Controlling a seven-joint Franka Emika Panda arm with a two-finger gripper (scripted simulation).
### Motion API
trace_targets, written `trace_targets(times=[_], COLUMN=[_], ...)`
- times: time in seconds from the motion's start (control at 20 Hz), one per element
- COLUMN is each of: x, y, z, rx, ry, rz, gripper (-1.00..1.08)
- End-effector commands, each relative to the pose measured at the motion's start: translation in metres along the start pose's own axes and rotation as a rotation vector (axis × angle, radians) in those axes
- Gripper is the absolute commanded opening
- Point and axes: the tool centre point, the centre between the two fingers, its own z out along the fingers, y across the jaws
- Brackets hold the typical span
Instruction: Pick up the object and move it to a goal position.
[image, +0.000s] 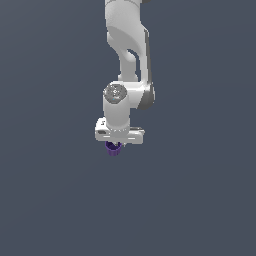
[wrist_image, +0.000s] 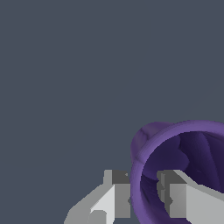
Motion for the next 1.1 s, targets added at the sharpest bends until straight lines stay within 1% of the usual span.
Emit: trace_targets(times=[0.0,0.35,0.55,0.8,1.05], x=[-0.009,-0.043,-0.058,-0.071,-0.075], y=[0.002,0.01,0.014,0.017,0.018], z=[-0.011,-0.047,-0.064,-0.078,-0.084], rx=[0.0,0.001,0.001,0.001,0.001], ry=[0.002,0.002,0.001,0.001,0.001], rz=[0.0,0.0,0.0,0.0,0.0], gripper=[-1.0,-1.0,-1.0,-1.0,-1.0])
